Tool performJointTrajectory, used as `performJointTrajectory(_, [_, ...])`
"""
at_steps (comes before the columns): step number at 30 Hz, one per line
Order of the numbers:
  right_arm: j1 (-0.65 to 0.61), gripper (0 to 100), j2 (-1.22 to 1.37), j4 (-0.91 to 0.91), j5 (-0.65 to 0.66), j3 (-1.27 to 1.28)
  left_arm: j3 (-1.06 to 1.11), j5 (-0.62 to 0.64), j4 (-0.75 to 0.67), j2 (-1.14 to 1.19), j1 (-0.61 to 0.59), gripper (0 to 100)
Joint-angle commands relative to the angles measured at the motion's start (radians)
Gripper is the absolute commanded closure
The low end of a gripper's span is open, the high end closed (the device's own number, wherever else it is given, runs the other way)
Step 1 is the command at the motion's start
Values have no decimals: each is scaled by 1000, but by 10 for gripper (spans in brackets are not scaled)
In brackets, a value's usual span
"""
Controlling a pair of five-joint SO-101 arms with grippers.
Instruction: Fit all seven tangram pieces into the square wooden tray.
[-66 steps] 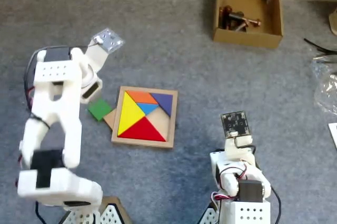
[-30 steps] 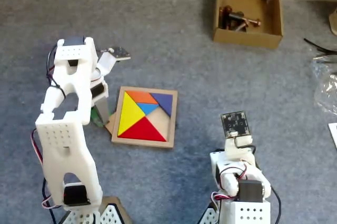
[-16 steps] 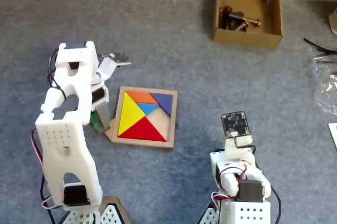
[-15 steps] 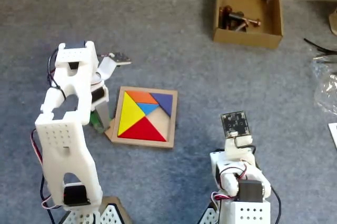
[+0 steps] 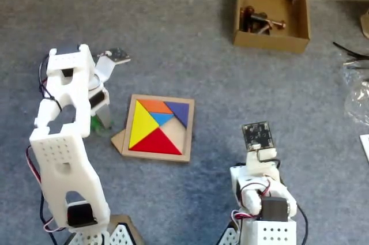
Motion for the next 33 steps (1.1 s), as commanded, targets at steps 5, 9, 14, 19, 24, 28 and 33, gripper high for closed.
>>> performJointTrajectory(5, [-13, 993, -5, -22, -8, 99, -8, 35, -34, -10, -19, 821])
performJointTrajectory(9, [-13, 993, -5, -22, -8, 99, -4, 35, -32, -8, -21, 821])
performJointTrajectory(14, [-13, 993, -5, -22, -8, 99, 53, 37, -40, -8, -19, 826])
performJointTrajectory(19, [-13, 993, -5, -22, -8, 99, 56, 41, -34, -8, -12, 905])
performJointTrajectory(24, [-13, 993, -5, -22, -8, 99, 54, 41, -34, -10, -8, 966])
performJointTrajectory(28, [-13, 993, -5, -22, -8, 99, 62, 41, -26, -8, -5, 970])
performJointTrajectory(33, [-13, 993, -5, -22, -8, 99, 53, 41, -18, -16, 5, 970])
